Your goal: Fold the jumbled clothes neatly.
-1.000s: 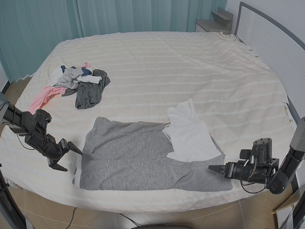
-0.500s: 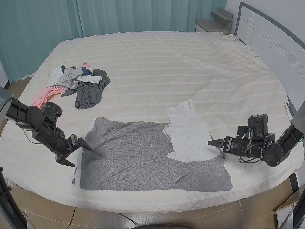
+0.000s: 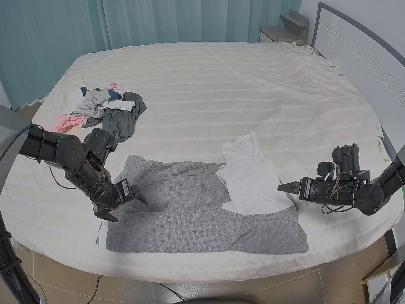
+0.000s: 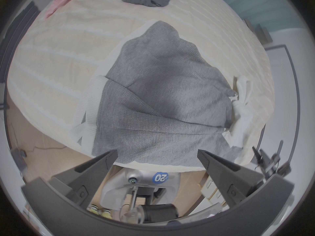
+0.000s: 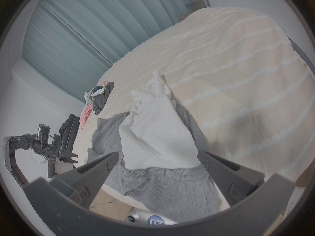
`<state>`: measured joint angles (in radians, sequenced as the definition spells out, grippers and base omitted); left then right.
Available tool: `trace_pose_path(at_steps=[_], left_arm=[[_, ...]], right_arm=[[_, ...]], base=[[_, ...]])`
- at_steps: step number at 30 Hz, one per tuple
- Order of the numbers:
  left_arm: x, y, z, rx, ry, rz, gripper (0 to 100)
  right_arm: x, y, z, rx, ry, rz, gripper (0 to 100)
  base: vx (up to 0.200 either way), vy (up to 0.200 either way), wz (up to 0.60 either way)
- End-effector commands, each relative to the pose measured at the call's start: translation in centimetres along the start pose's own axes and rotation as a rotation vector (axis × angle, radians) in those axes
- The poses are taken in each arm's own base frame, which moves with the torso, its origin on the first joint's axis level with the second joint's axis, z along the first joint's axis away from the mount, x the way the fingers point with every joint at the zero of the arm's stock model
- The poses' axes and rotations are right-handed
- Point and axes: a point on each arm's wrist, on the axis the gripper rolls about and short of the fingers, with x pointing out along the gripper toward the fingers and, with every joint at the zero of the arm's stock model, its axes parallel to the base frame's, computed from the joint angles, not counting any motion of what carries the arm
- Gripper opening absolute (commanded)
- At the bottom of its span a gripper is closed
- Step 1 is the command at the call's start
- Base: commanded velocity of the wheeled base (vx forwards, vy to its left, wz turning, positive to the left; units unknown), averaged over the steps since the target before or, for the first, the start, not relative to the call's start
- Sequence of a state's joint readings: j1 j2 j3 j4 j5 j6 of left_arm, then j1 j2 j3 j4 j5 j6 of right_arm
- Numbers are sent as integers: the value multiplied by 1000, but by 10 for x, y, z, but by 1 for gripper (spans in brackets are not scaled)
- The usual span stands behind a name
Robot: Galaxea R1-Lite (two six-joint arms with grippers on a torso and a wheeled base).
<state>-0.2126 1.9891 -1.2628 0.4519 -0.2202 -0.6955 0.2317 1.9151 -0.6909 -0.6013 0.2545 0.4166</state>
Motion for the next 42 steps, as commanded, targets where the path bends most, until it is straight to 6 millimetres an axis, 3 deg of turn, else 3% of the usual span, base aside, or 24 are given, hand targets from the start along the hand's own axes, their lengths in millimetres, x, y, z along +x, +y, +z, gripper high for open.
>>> trace_pose_path(at_steps=[1,13,17,20,24,32,34,39,41,42], left_arm=[[-1,-3,0,-7,-2,-5,100],[-8,-4,-3,8,-12,-25,100],[-16,-2,-9,26,-12,-32,100],[-25,14,-30,239,21,-10,100],[-35,29,-52,394,63,15,100],[-23,38,-60,413,177,106,100],[-9,48,-67,401,235,158,100],[19,56,-64,400,258,275,100],[20,56,-65,401,259,278,100],[35,57,-68,428,244,335,100]], right_arm=[[-10,7,-3,-11,-4,16,100],[-6,12,3,-21,-17,28,100],[-6,15,0,-28,-5,33,100],[-5,23,-5,-54,35,34,100],[-7,37,-2,-76,76,19,100],[-11,63,-3,-170,174,-9,100],[-6,74,-15,-214,220,-11,100],[4,77,-21,-264,237,-40,100],[4,78,-22,-266,237,-40,100],[6,78,-25,-291,257,-55,100]], base=[[0,0,0],[200,0,0],[0,0,0],[0,0,0],[0,0,0],[0,0,0],[0,0,0],[0,0,0],[0,0,0],[0,0,0]])
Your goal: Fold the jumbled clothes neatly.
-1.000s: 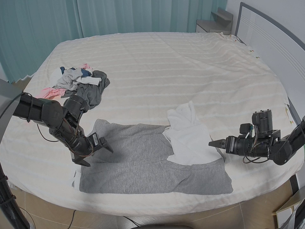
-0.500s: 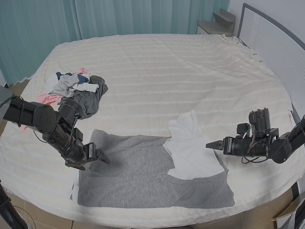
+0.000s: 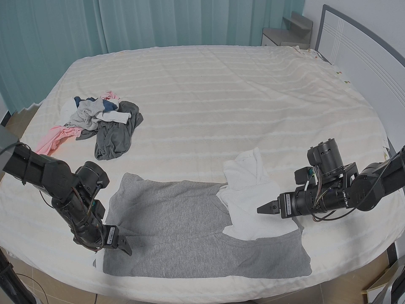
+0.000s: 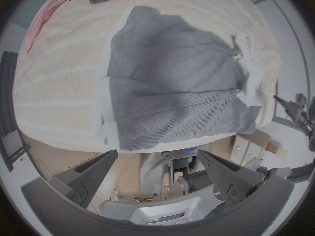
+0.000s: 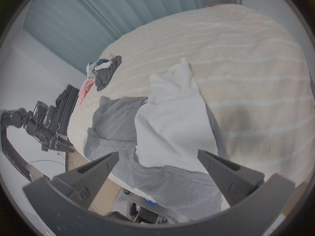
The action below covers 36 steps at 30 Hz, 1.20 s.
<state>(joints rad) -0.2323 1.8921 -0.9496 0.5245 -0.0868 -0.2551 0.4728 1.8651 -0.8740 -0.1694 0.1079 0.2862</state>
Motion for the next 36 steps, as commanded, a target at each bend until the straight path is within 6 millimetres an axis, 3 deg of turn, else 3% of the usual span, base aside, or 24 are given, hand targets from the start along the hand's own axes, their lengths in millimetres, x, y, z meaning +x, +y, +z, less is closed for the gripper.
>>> trace_pose_path(at_steps=[1,10,19,25,36], left_arm=[[34,-4,1,18,49,86,100],[68,-28,17,-42,-35,113,100],[79,-36,26,-79,-60,191,100],[79,-38,26,-87,-56,196,100],[76,-39,27,-121,-30,205,100]], right_arm=[[9,6,-5,-44,39,-11,100],[8,9,-1,-112,71,-18,100],[15,12,9,-236,161,-49,100],[48,17,19,-253,181,-70,100],[100,14,3,-259,277,-114,100]], base=[[0,0,0],[0,0,0],[0,0,0],[0,0,0],[0,0,0]])
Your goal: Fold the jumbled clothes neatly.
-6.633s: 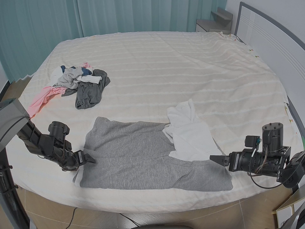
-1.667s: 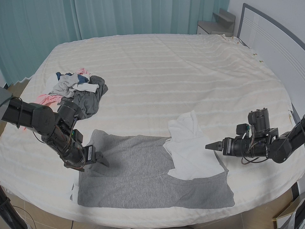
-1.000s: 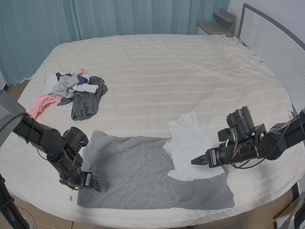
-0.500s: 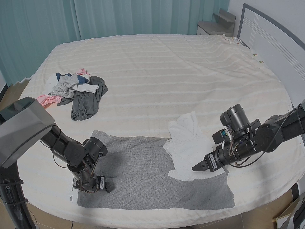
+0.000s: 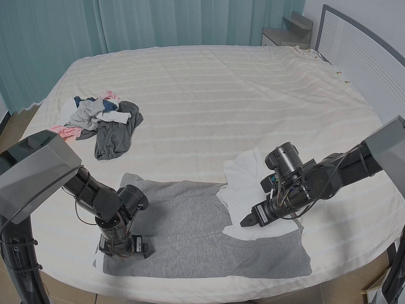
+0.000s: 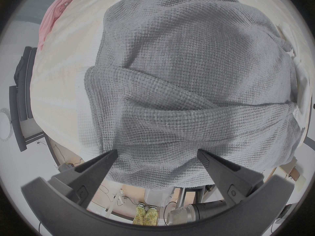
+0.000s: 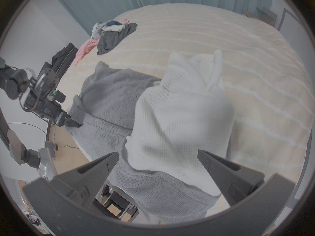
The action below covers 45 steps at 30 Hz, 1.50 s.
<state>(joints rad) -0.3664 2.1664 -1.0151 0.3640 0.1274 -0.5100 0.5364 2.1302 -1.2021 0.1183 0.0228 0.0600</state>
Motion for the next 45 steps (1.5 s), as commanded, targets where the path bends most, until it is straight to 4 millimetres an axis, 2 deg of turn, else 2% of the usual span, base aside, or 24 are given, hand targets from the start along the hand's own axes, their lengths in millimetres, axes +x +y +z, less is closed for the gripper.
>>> trace_pose_path(at_steps=[1,2,6,16,22,23,24,26,28,29,30,31,34,42,45], left_arm=[[1,-1,1,-2,4,0,100],[1,-1,1,-2,2,-1,100],[1,0,0,-2,6,-4,100],[2,0,-1,-2,8,-4,100],[2,0,-1,-2,8,-4,100],[2,0,-1,-2,8,-4,100],[2,0,-1,-2,8,-4,100],[2,0,-1,-2,8,-4,100],[2,0,-1,-2,8,-4,100],[2,0,-1,-2,8,-4,100],[2,0,-1,-2,8,-4,100],[2,0,-1,-2,8,-4,100],[2,-1,-1,0,8,-5,100],[2,0,-1,-2,7,-3,100],[2,0,-1,0,7,-3,100]], right_arm=[[38,-1,-3,3,64,-26,100],[39,-1,-3,3,64,-27,100],[62,-4,10,44,43,-91,100],[91,2,10,93,60,-133,100],[83,2,22,128,11,-148,100],[72,2,27,129,-14,-148,100],[72,2,27,129,-14,-148,100],[53,2,29,134,-24,-150,100],[47,3,30,136,-24,-150,100],[33,2,29,149,-19,-150,100],[33,2,29,149,-19,-150,100],[22,2,27,172,-22,-150,100],[10,0,21,188,-17,-152,100],[6,-10,5,204,23,-172,100],[16,-17,0,219,51,-187,100]], base=[[0,0,0],[0,0,0],[0,0,0],[0,0,0],[0,0,0],[0,0,0],[0,0,0],[0,0,0],[0,0,0],[0,0,0],[0,0,0],[0,0,0],[0,0,0],[0,0,0],[0,0,0]])
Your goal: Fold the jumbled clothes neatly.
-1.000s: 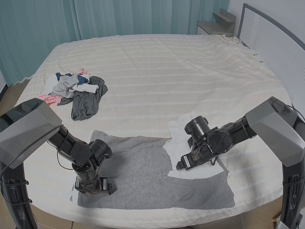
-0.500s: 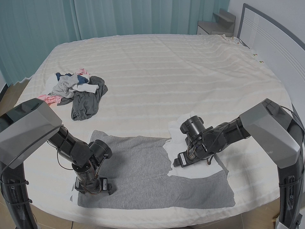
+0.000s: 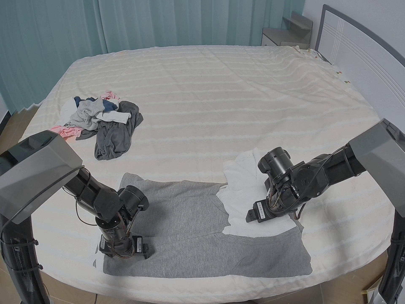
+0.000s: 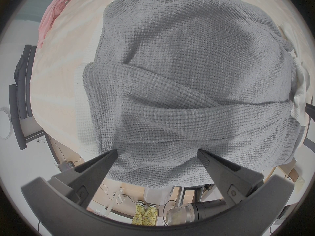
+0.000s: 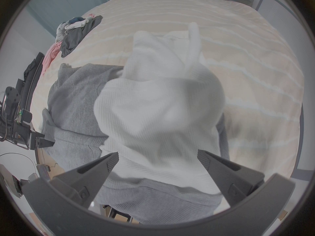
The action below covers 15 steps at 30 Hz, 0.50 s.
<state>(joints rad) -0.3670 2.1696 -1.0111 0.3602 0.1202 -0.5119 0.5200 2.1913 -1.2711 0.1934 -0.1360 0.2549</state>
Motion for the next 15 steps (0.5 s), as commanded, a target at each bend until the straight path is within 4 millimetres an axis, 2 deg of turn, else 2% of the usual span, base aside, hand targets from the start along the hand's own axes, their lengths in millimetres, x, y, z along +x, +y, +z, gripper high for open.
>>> trace_pose_path(at_steps=[1,5,7,9,12,15], left_arm=[[0,0,0,1,1,1,100],[0,0,0,1,1,1,100],[0,0,0,1,1,1,100],[0,0,0,1,1,1,100],[0,0,0,1,1,1,100],[0,0,0,1,1,1,100]], right_arm=[[7,-9,-2,16,17,-18,100],[17,-10,-2,22,24,-32,100],[34,-13,-5,27,42,-44,100],[35,-13,-6,27,43,-46,100],[58,-13,-8,25,31,-79,100],[64,-10,-8,27,27,-80,100]], base=[[0,0,0],[0,0,0],[0,0,0],[0,0,0],[0,0,0],[0,0,0]])
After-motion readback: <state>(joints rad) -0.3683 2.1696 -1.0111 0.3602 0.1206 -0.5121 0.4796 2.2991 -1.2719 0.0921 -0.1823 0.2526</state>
